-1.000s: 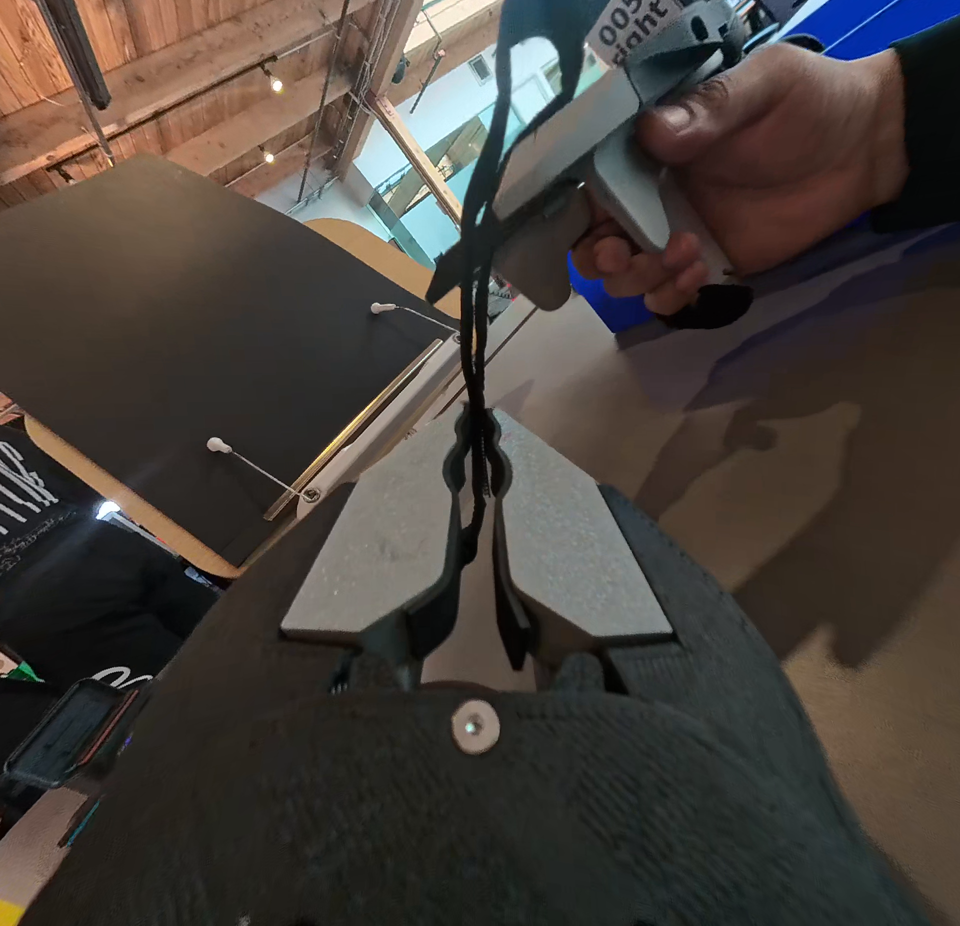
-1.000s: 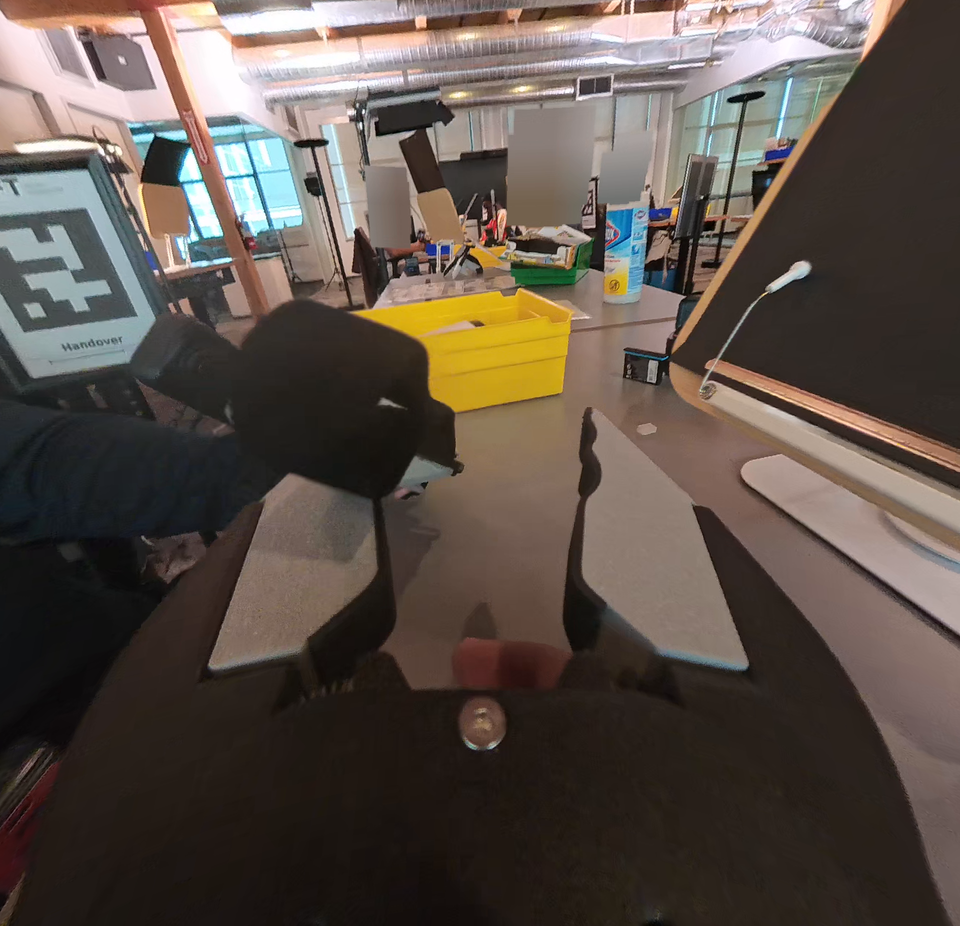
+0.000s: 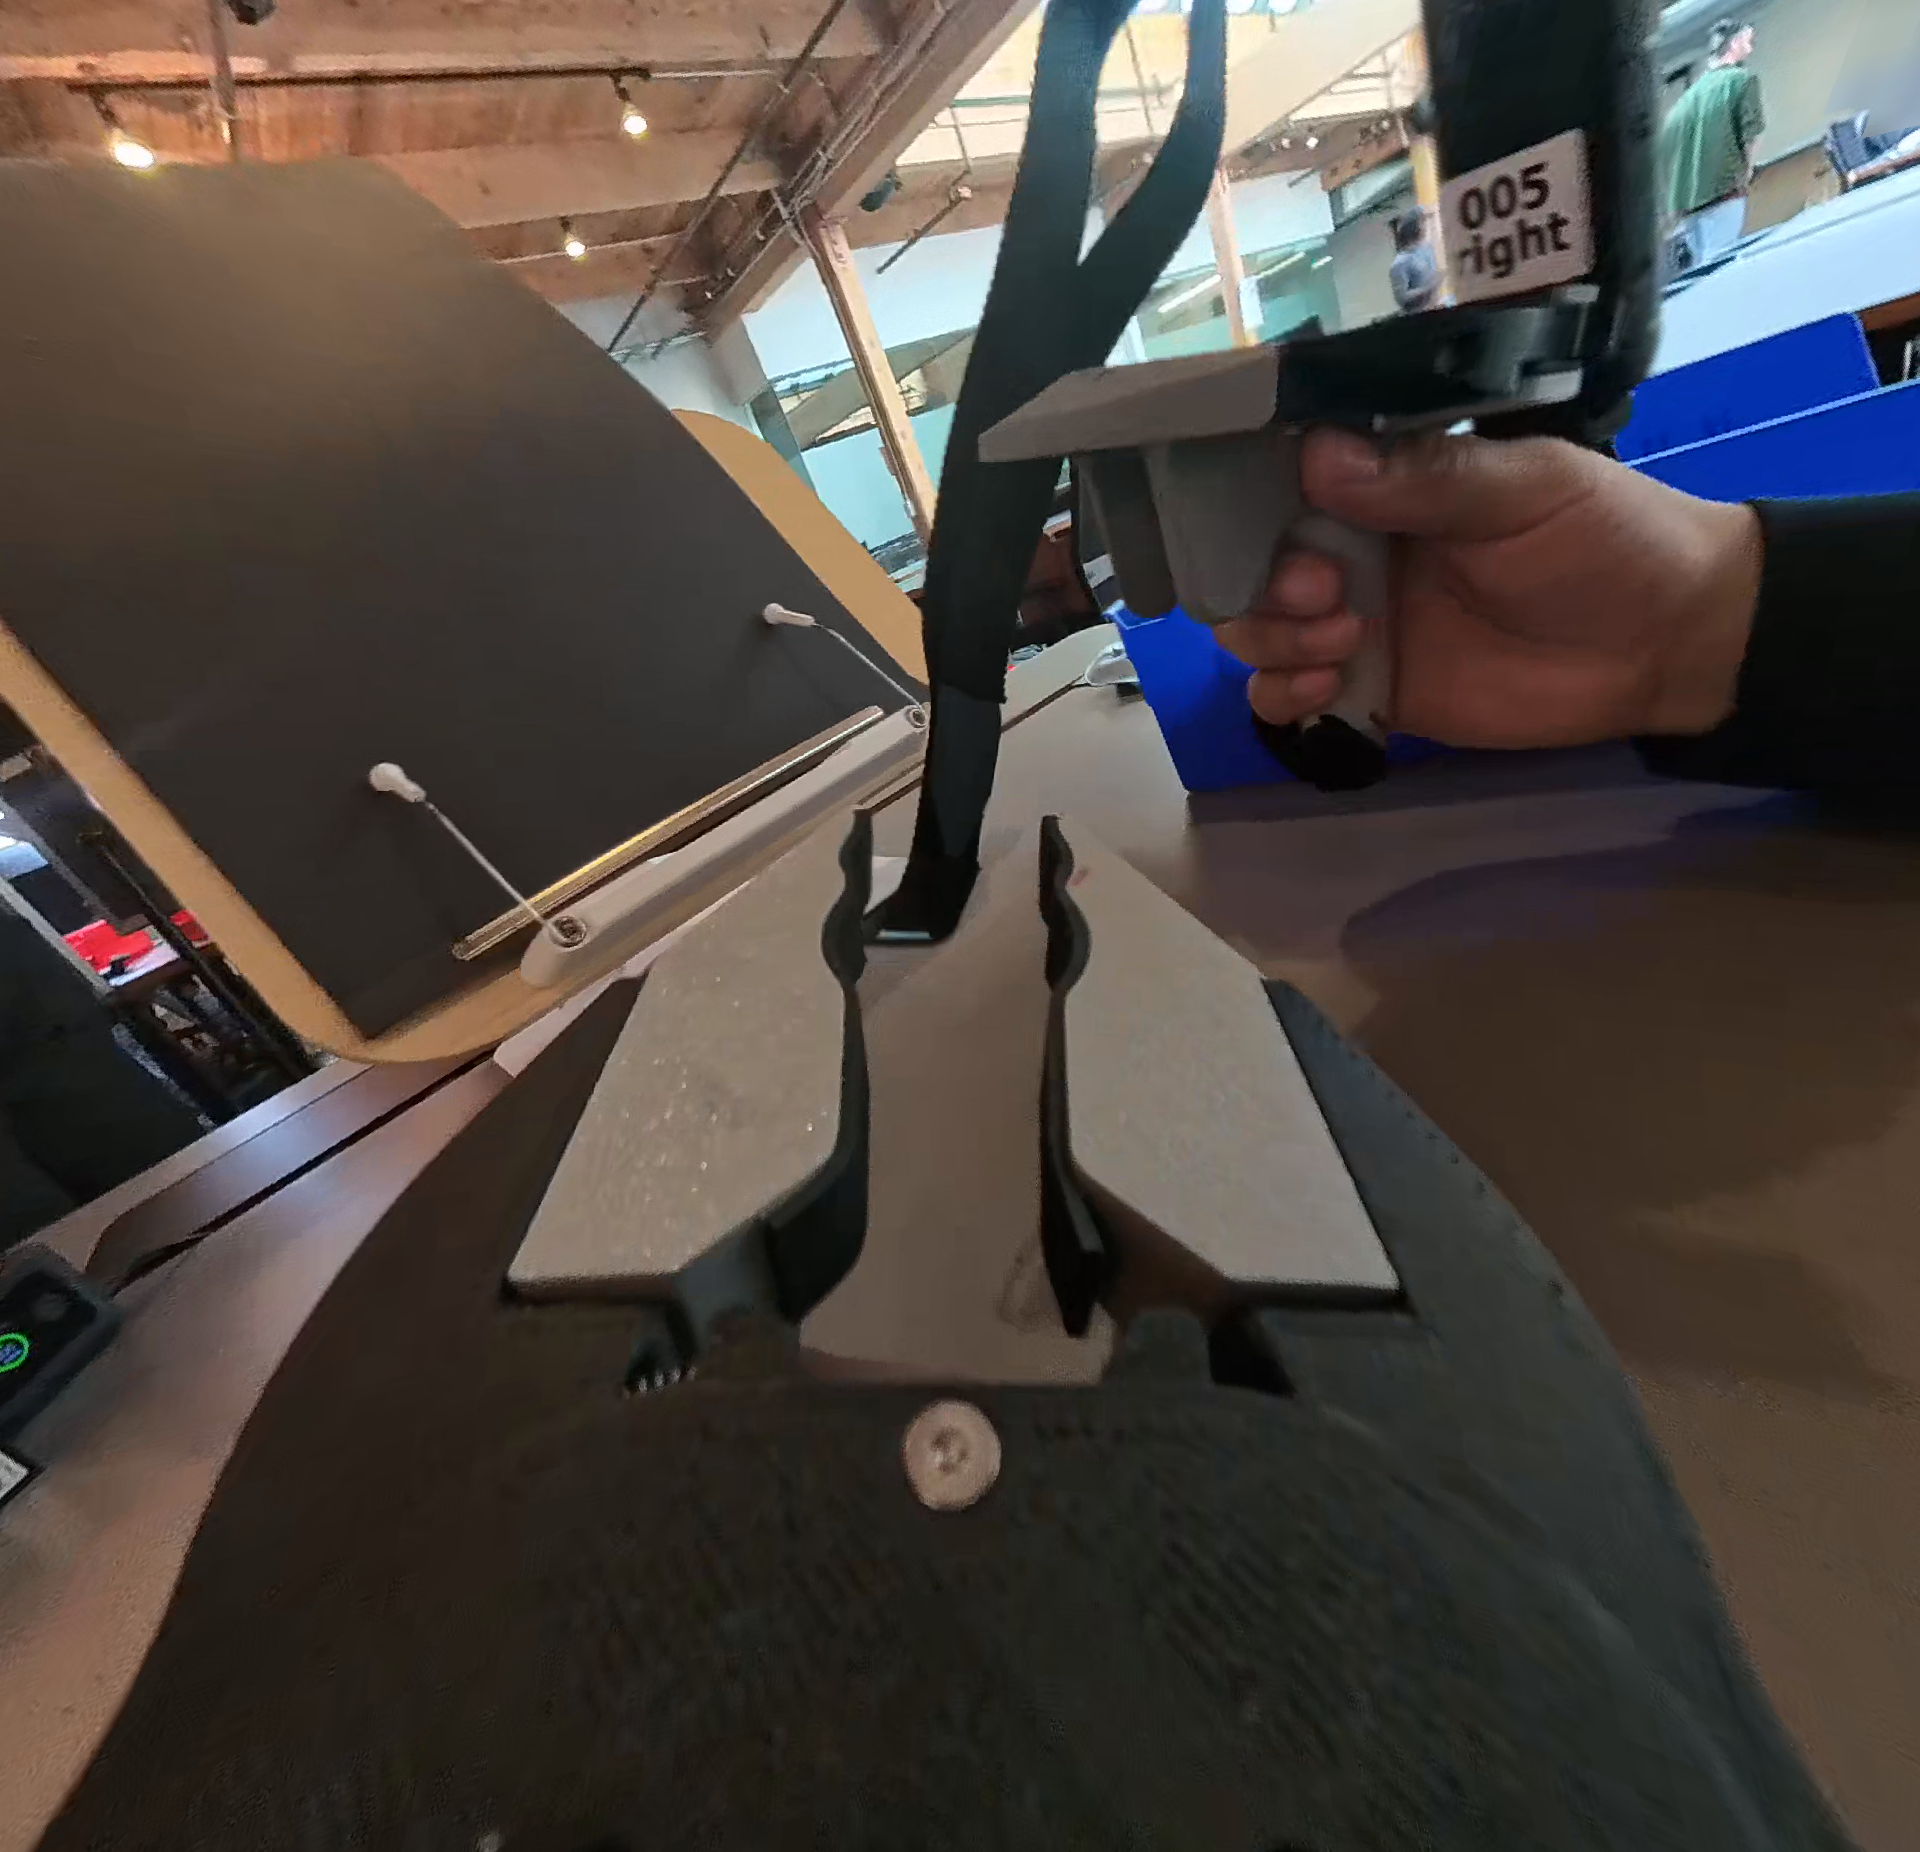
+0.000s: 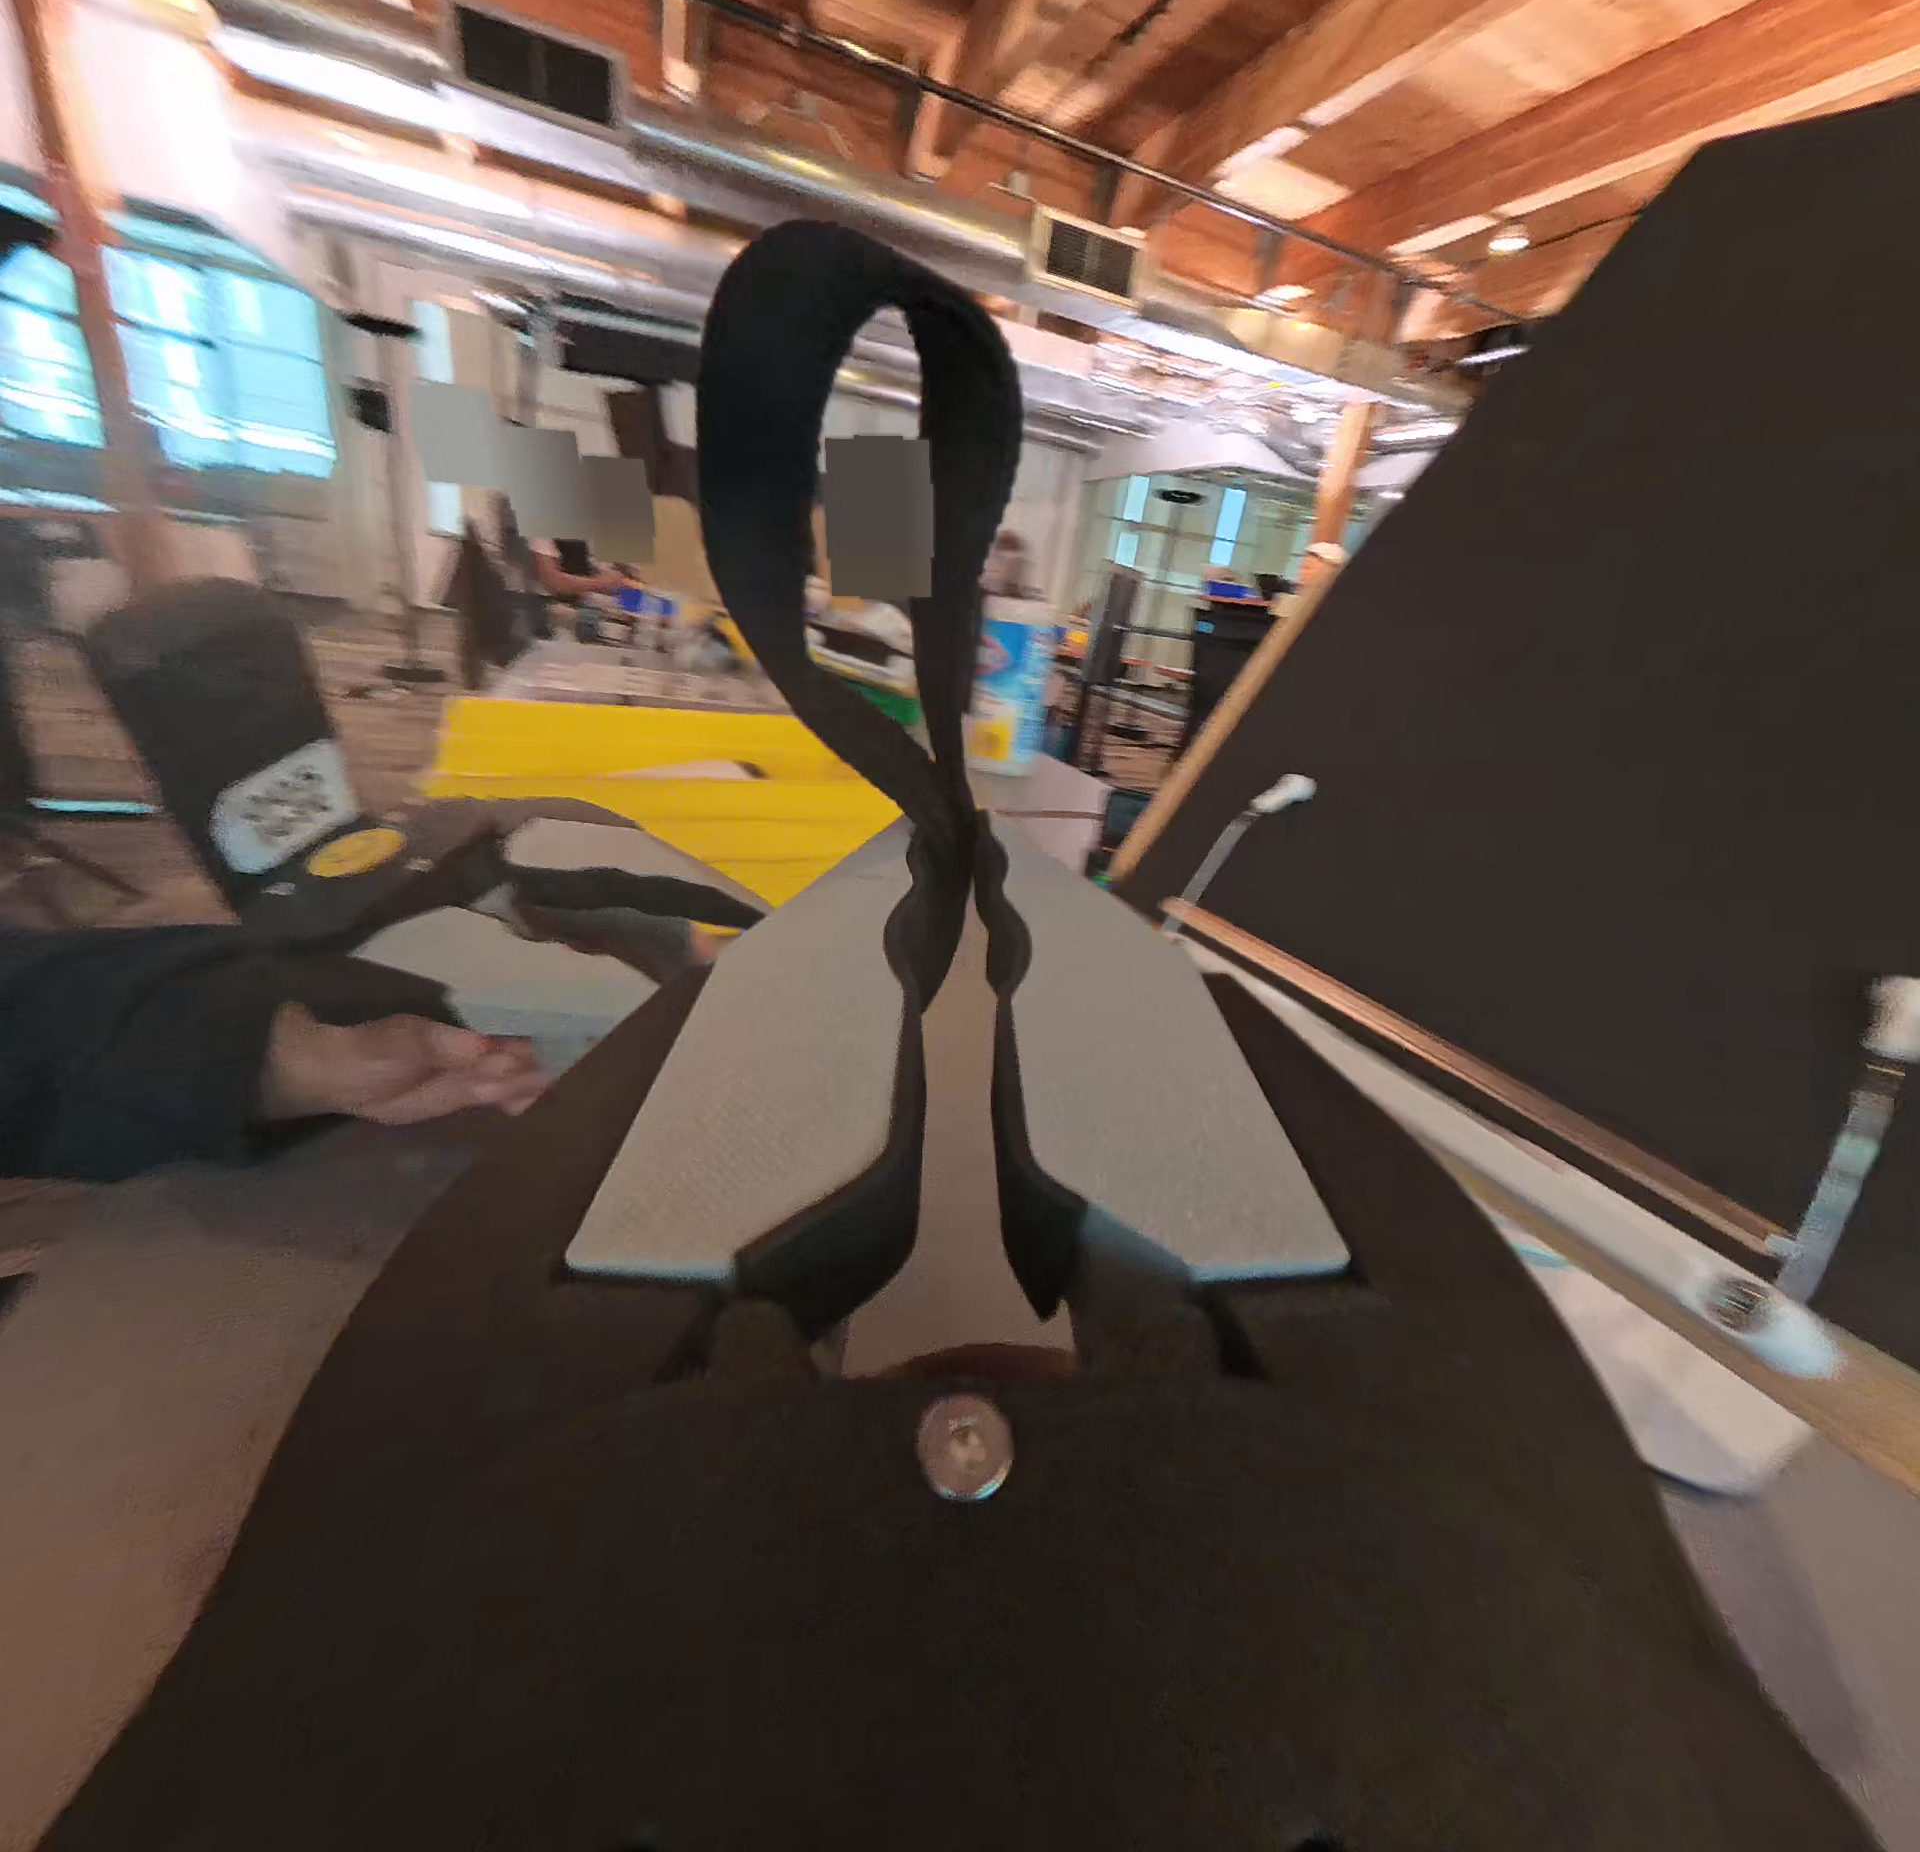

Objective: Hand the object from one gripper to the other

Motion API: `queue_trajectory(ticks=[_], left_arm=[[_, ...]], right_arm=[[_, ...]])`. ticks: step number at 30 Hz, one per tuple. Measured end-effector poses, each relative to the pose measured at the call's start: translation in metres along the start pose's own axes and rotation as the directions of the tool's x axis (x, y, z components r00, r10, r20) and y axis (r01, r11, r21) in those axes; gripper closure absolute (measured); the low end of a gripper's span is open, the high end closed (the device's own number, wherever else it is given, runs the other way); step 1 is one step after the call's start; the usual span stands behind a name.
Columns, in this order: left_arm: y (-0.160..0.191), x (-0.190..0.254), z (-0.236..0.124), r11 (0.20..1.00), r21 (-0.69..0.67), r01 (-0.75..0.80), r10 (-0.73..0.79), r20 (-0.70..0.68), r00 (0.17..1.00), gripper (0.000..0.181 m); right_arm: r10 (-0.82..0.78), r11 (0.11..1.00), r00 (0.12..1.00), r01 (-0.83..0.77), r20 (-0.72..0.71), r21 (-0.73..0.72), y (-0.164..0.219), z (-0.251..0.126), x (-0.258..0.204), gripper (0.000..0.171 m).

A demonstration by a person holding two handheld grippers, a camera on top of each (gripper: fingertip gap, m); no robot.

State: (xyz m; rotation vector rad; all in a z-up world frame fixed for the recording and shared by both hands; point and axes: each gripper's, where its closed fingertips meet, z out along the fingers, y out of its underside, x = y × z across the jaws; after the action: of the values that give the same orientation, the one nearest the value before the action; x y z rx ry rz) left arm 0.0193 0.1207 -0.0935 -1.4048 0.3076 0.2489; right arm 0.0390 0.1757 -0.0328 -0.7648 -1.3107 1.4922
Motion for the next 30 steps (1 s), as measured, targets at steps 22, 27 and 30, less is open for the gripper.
queue_trajectory(ticks=[22,27,30], left_arm=[[0.0,-0.013,-0.004,0.996,0.008,0.091,-0.092,0.028,0.995,0.155],[0.0,-0.006,-0.003,0.999,0.0,0.034,-0.034,0.016,0.999,0.154],[0.001,-0.001,-0.002,1.0,-0.006,-0.02,0.02,0.011,1.0,0.154]], right_arm=[[-0.872,0.45,0.487,0.75,-0.055,-0.486,0.053,0.008,0.015,0.169],[-0.88,0.425,0.474,0.758,-0.029,-0.495,0.059,0.01,0.014,0.169],[-0.89,0.399,0.457,0.763,-0.013,-0.508,0.062,0.009,0.016,0.169]])
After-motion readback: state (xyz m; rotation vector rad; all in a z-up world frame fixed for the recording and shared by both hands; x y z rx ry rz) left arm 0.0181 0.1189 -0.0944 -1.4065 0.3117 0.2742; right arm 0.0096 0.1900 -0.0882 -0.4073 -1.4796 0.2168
